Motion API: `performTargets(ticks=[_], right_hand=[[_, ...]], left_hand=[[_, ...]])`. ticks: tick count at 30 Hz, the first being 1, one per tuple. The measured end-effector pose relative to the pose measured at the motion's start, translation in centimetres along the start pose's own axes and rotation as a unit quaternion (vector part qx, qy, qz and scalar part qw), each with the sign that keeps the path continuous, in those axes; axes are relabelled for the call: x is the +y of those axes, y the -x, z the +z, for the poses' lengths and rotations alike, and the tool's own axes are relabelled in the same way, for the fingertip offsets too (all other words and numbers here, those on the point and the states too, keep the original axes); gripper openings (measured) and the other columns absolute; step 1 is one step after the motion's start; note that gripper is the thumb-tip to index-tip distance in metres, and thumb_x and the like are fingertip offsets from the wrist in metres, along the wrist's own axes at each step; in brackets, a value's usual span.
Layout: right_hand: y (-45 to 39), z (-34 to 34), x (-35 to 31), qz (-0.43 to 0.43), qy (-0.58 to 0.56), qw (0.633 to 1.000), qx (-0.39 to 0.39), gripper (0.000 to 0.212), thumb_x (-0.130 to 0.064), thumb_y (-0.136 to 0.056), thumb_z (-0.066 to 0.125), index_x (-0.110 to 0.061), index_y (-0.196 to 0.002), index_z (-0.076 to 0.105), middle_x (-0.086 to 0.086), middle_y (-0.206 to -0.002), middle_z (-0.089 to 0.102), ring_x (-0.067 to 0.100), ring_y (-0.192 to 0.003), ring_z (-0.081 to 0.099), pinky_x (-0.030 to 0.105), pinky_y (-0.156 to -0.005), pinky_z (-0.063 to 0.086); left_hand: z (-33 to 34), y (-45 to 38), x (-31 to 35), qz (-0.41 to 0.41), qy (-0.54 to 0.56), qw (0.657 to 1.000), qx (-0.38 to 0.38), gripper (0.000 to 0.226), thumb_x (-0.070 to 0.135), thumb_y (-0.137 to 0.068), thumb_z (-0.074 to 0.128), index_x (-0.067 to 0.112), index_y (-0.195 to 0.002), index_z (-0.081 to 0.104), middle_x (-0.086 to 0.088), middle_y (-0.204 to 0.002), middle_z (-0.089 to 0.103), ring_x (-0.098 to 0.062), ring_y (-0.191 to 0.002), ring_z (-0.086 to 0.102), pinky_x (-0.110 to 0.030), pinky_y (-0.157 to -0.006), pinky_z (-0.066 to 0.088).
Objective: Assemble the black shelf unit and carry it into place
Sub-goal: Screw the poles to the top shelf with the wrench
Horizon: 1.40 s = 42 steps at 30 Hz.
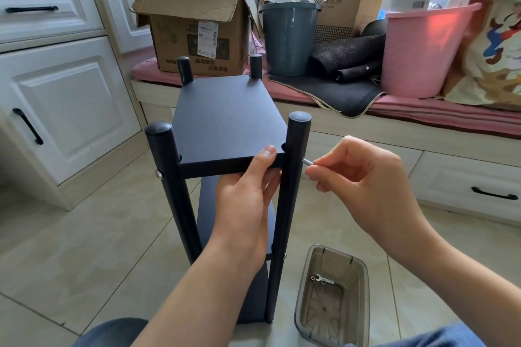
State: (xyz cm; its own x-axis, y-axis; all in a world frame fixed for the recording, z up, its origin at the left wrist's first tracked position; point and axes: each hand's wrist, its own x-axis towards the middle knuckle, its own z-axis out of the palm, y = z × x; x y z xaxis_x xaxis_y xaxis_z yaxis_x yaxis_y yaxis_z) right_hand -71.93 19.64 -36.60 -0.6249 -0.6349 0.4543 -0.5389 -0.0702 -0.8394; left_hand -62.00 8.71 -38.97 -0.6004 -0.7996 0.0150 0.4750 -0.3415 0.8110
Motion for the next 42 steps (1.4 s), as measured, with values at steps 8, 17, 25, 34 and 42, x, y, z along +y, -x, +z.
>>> performTargets(ticks=[8, 17, 25, 34, 42], right_hand=[[-0.6, 0.7, 0.1, -0.004, -0.016, 1.000, 0.002, 0.014, -0.006, -0.077, 0.080, -0.010, -0.073, 0.067, 0.001, -0.070, 0.071, 0.012, -0.059, 0.068, 0.017, -0.060, 0.053], [-1.0, 0.9, 0.3, -0.001, -0.033, 0.999, -0.004, 0.015, -0.004, -0.079, 0.078, -0.012, -0.072, 0.066, 0.001, -0.070, 0.072, 0.011, -0.056, 0.065, 0.017, -0.060, 0.052], [-1.2, 0.8, 0.2, 0.018, -0.076, 0.997, -0.004, 0.016, -0.007, -0.076, 0.080, -0.006, -0.077, 0.064, 0.006, -0.065, 0.072, 0.016, -0.053, 0.065, 0.022, -0.058, 0.054], [-1.3, 0.8, 0.1, 0.013, -0.047, 0.999, 0.003, 0.021, -0.018, -0.077, 0.080, -0.008, -0.070, 0.063, 0.004, -0.061, 0.071, 0.017, -0.048, 0.063, 0.021, -0.052, 0.051], [-1.3, 1.3, 0.3, 0.002, -0.022, 1.000, 0.007, 0.021, -0.012, -0.079, 0.080, -0.006, -0.073, 0.060, 0.003, -0.062, 0.069, 0.017, -0.050, 0.063, 0.022, -0.053, 0.053]], left_hand=[[0.1, 0.2, 0.2, 0.009, -0.002, 1.000, -0.010, 0.007, 0.014, -0.097, 0.063, 0.014, -0.097, 0.069, 0.000, -0.089, 0.078, -0.020, -0.095, 0.075, -0.027, -0.088, 0.059], [0.2, 0.2, 0.2, 0.011, -0.008, 1.000, -0.001, 0.019, 0.013, -0.096, 0.063, 0.020, -0.083, 0.074, 0.002, -0.085, 0.077, -0.020, -0.092, 0.076, -0.027, -0.086, 0.060], [0.1, 0.1, 0.2, 0.010, -0.012, 1.000, -0.004, 0.024, 0.014, -0.096, 0.064, 0.024, -0.078, 0.077, 0.002, -0.088, 0.078, -0.020, -0.094, 0.076, -0.028, -0.089, 0.059], [0.0, 0.0, 0.0, 0.011, -0.012, 1.000, -0.006, 0.012, 0.016, -0.096, 0.063, 0.009, -0.104, 0.069, -0.002, -0.093, 0.077, -0.022, -0.098, 0.075, -0.034, -0.097, 0.055], [-0.2, -0.1, -0.1, 0.010, -0.009, 1.000, 0.003, 0.018, 0.017, -0.095, 0.065, 0.009, -0.112, 0.067, -0.001, -0.095, 0.076, -0.021, -0.100, 0.074, -0.037, -0.098, 0.054]])
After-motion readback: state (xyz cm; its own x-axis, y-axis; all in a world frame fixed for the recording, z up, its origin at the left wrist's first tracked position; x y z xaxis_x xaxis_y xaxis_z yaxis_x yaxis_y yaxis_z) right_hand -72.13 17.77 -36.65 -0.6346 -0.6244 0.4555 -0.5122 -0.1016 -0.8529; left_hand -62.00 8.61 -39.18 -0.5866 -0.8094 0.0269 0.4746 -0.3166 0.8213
